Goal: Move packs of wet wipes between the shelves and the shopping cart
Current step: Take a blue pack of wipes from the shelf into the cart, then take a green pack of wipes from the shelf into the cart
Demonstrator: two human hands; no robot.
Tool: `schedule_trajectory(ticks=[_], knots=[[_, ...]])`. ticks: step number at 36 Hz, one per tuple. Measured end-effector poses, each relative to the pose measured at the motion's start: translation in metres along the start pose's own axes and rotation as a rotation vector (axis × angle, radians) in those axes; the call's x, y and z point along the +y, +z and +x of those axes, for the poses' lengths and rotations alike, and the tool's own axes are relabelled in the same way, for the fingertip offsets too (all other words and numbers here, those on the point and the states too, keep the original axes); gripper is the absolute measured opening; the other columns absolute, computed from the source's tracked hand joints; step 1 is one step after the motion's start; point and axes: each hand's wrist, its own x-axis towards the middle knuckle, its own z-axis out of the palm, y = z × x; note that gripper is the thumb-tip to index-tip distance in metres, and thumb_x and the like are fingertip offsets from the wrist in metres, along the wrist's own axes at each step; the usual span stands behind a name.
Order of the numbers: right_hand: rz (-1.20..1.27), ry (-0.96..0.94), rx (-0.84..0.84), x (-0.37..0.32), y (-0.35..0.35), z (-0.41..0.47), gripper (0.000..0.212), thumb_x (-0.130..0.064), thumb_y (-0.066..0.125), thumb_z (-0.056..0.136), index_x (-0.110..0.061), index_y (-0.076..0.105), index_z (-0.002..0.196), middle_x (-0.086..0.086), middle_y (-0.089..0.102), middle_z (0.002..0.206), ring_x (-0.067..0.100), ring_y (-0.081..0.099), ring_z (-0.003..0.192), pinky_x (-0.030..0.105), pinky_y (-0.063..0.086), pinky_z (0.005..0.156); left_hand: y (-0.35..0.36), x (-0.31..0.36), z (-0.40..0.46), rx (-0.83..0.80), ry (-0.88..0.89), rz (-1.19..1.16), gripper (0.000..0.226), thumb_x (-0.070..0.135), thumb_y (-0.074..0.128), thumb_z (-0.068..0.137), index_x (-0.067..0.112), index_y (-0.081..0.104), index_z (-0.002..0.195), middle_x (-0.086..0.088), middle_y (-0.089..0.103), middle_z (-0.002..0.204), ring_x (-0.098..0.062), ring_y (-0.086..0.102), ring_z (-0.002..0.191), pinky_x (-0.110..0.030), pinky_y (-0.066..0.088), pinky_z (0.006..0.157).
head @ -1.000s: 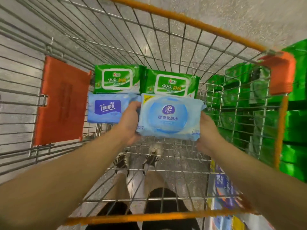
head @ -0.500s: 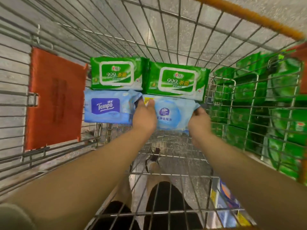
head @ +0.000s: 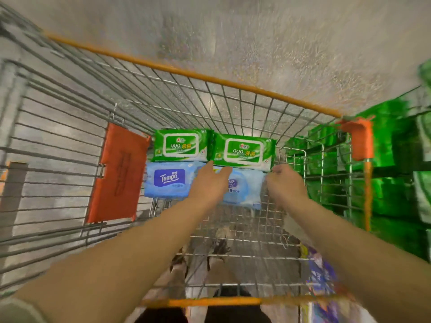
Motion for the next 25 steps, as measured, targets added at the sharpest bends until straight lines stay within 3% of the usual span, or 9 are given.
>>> schedule_trajectory(ticks=[2,5,7,9,11,14,18,22,25], knots=[[-0.013,-0.026,0.018,-0.013,-0.015,-0.015,0.024,-0.024,0.053,0.093,-0.014,0.058,0.114,0.008,0.066,0.109,0.026,0.057,0.09,0.03,0.045,0.076,-0.014,0.012,-0.014,0.019,0.086,0.05,0.058,0.049,0.052,0.101,0.023,0.044,0.153,-0.007,0.05,0.153,-0.031,0.052,0.129,-0.036,0.047,0.093],[-0.011,-0.129,0.045,-0.033,-0.044,-0.044,0.035,-0.028,0.052,0.094,-0.013,0.063,0.124,0.011,0.071,0.116,0.031,0.067,0.101,0.033,0.052,0.083,-0.037,0.031,-0.038,0.032,0.217,0.141,0.072,0.049,0.054,0.101,0.018,0.03,0.161,-0.007,0.035,0.165,-0.025,0.043,0.142,-0.033,0.038,0.107],[-0.03,-0.211,0.076,-0.047,-0.066,-0.069,0.036,-0.026,0.052,0.099,-0.012,0.062,0.131,0.008,0.068,0.127,0.031,0.064,0.114,0.033,0.049,0.092,-0.052,0.045,-0.055,0.036,0.308,0.21,0.073,0.049,0.054,0.101,0.018,0.028,0.162,-0.008,0.035,0.165,-0.021,0.049,0.133,-0.027,0.037,0.097],[-0.041,-0.265,0.126,-0.06,-0.085,-0.093,0.04,-0.027,0.051,0.101,-0.013,0.058,0.138,0.006,0.06,0.14,0.025,0.06,0.121,0.03,0.044,0.098,-0.068,0.06,-0.072,0.037,0.392,0.269,0.072,0.049,0.055,0.101,0.018,0.031,0.161,-0.007,0.035,0.165,-0.023,0.043,0.142,-0.028,0.035,0.104],[-0.054,-0.301,0.183,-0.071,-0.103,-0.117,0.041,-0.029,0.049,0.101,-0.016,0.057,0.14,0.007,0.061,0.139,0.021,0.063,0.108,0.026,0.044,0.089,-0.083,0.073,-0.09,0.034,0.464,0.295,0.072,0.05,0.056,0.1,0.02,0.032,0.161,-0.006,0.034,0.165,-0.024,0.036,0.149,-0.032,0.03,0.115],[-0.085,-0.327,0.267,-0.086,-0.128,-0.154,0.042,-0.032,0.047,0.101,-0.018,0.057,0.139,0.011,0.068,0.127,0.022,0.066,0.091,0.025,0.044,0.08,-0.104,0.09,-0.116,0.021,0.575,0.343,0.08,0.06,0.056,0.096,0.021,0.031,0.161,-0.006,0.032,0.166,-0.025,0.032,0.151,-0.036,0.024,0.121],[-0.159,-0.356,0.401,-0.111,-0.158,-0.209,0.045,-0.036,0.047,0.101,-0.019,0.055,0.142,0.008,0.062,0.138,0.029,0.061,0.119,0.031,0.045,0.099,-0.133,0.109,-0.155,0.028,0.723,0.432,0.076,0.059,0.053,0.099,0.023,0.03,0.161,-0.004,0.03,0.167,-0.024,0.027,0.153,-0.038,0.022,0.122],[-0.212,-0.346,0.486,-0.127,-0.178,-0.264,0.047,-0.039,0.047,0.101,-0.02,0.054,0.144,0.009,0.065,0.134,0.031,0.063,0.115,0.032,0.047,0.097,-0.158,0.126,-0.194,0.025,0.855,0.496,0.075,0.063,0.049,0.098,0.028,0.028,0.161,-0.002,0.028,0.168,-0.024,0.025,0.154,-0.041,0.022,0.125],[-0.26,-0.331,0.547,-0.129,-0.188,-0.301,0.048,-0.041,0.046,0.101,-0.019,0.054,0.143,0.006,0.061,0.141,0.029,0.058,0.126,0.035,0.045,0.103,-0.168,0.137,-0.223,0.018,0.955,0.566,0.077,0.067,0.047,0.097,0.029,0.028,0.161,-0.001,0.026,0.169,-0.023,0.023,0.154,-0.044,0.023,0.124]])
